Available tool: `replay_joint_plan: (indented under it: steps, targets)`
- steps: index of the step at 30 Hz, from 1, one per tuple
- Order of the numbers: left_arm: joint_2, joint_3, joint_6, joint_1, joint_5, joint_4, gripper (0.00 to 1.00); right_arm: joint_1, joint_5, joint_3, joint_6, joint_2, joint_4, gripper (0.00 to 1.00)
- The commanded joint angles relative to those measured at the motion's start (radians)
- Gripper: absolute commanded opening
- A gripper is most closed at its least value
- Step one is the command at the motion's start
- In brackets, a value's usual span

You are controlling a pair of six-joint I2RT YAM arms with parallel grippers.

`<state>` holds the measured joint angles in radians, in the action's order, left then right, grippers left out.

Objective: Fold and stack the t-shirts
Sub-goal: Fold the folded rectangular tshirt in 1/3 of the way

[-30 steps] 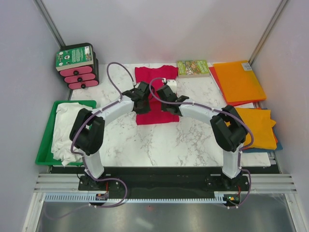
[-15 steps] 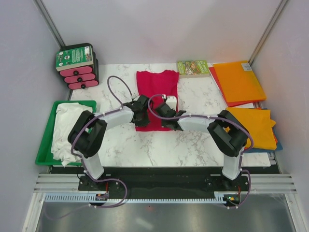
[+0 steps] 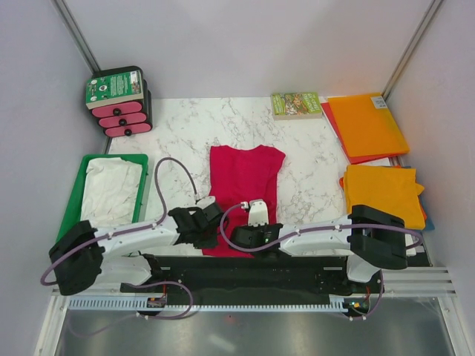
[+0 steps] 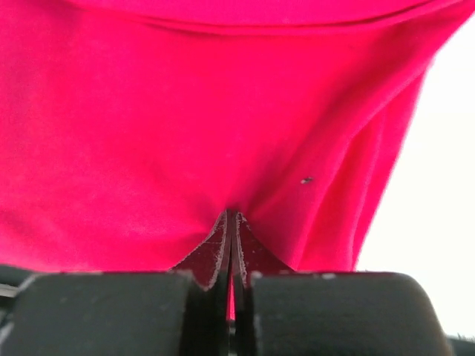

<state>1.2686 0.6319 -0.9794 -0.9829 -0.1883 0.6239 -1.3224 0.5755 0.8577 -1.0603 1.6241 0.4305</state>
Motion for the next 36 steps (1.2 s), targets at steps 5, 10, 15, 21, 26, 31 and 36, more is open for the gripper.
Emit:
replay_joint_plan:
  steps: [5,10,15,21,26,31,36]
  targets:
    - [-0.267,0.012,-0.055,-0.033,-0.152,0.080,0.29,-0.011,0.234,0.229,0.012,-0.033,0.235,0.60]
    - [-0.328,0.026,-0.039,-0.031,-0.201,0.077,0.22,0.006,0.250,0.297,0.089,0.037,0.238,0.00]
    - [-0.385,-0.049,-0.120,-0.031,-0.197,0.068,0.02,0.009,0.198,0.244,0.083,0.060,0.194,0.00]
    - [-0.434,-0.093,-0.150,-0.031,-0.217,0.053,0.02,0.061,0.188,0.211,0.091,0.108,0.143,0.00]
    - [-0.408,-0.092,-0.147,-0.033,-0.209,0.036,0.02,0.123,0.176,0.245,0.140,0.167,0.100,0.00]
    - [-0.379,-0.093,-0.136,-0.033,-0.194,0.027,0.02,0.201,0.158,0.316,0.206,0.244,0.082,0.00]
    - [-0.377,-0.098,-0.125,-0.033,-0.197,0.025,0.02,0.253,0.190,0.392,0.244,0.275,0.068,0.00]
